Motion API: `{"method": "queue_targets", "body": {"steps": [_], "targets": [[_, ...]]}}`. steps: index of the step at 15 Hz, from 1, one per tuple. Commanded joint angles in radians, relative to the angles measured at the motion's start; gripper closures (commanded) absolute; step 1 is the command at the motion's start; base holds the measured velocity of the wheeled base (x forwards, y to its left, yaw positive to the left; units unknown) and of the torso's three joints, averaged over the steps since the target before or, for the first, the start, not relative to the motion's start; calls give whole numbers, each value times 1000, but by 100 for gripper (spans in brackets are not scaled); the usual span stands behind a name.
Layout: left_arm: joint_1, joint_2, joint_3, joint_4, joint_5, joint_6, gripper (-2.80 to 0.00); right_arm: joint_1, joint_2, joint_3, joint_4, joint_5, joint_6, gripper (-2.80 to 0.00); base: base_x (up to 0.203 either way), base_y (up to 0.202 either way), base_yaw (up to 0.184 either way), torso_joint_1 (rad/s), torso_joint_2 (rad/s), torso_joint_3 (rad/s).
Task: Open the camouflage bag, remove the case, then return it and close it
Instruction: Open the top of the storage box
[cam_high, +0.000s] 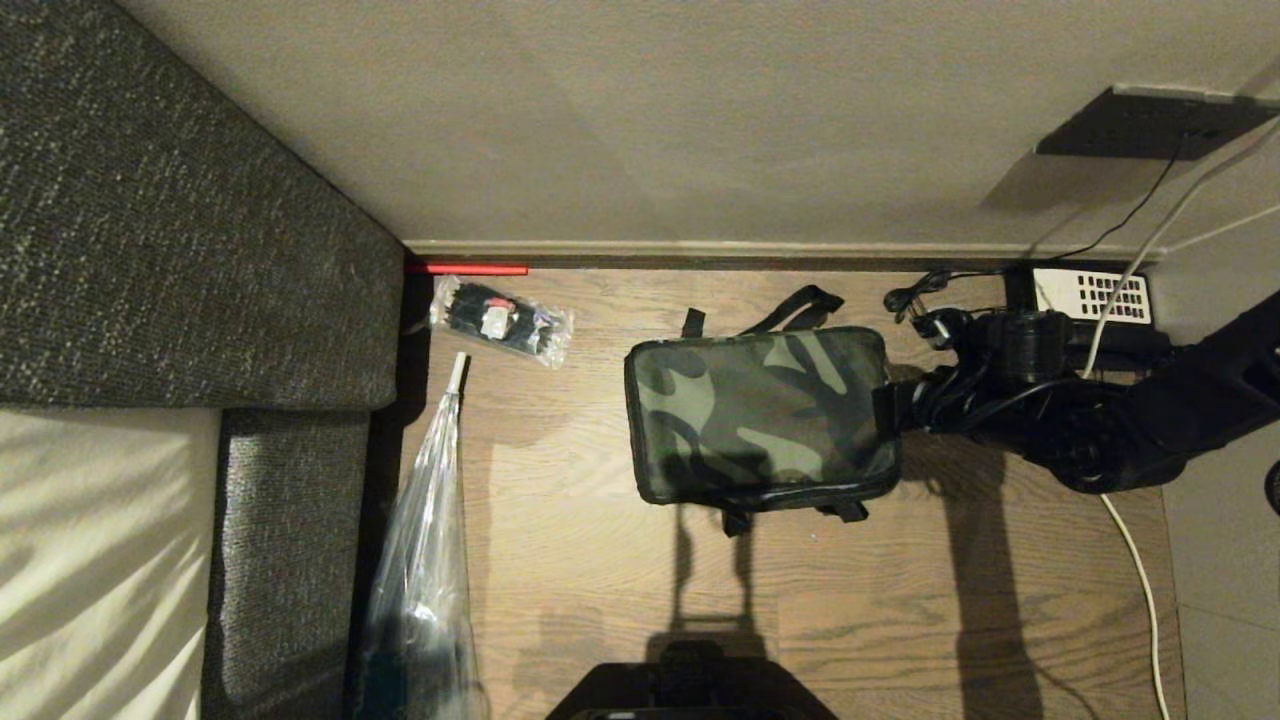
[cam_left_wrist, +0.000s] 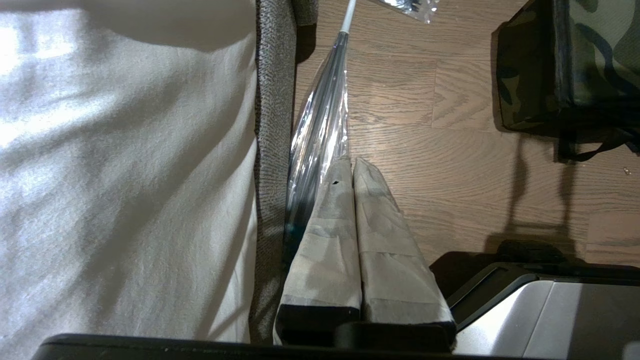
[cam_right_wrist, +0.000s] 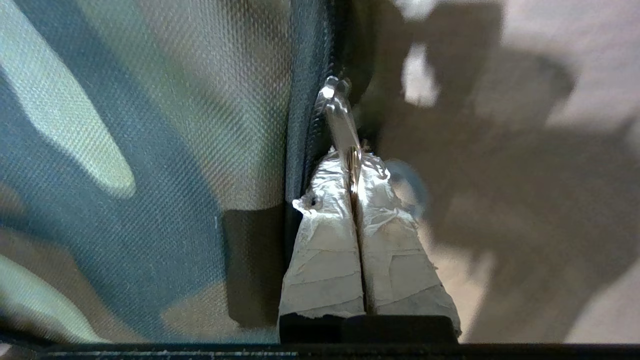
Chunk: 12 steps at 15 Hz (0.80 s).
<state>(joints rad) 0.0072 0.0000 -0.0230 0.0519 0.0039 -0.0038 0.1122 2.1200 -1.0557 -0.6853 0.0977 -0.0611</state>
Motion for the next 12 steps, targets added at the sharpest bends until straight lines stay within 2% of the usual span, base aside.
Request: {"method": "queue_targets", "body": {"steps": [1, 2, 3, 4, 7, 12], "targets": [[0, 0, 0, 0, 1, -1, 0, 20, 5, 6, 20, 1, 44, 0, 0, 0, 0, 0, 0, 0], [0, 0, 0, 0, 1, -1, 0, 32, 5, 7, 44, -7, 74, 0, 0, 0, 0, 0, 0, 0], [0, 0, 0, 0, 2, -1, 0, 58, 3, 8, 95, -27, 148, 0, 0, 0, 0, 0, 0, 0], [0, 0, 0, 0, 1, -1, 0, 74, -1, 8, 133, -47, 191, 0, 0, 0, 0, 0, 0, 0], [0, 0, 0, 0, 1, -1, 0, 109, -7, 1, 196, -65, 277, 0, 0, 0, 0, 0, 0, 0], [0, 0, 0, 0, 2, -1, 0, 111, -5, -11, 189, -78, 263, 0, 0, 0, 0, 0, 0, 0]]}}
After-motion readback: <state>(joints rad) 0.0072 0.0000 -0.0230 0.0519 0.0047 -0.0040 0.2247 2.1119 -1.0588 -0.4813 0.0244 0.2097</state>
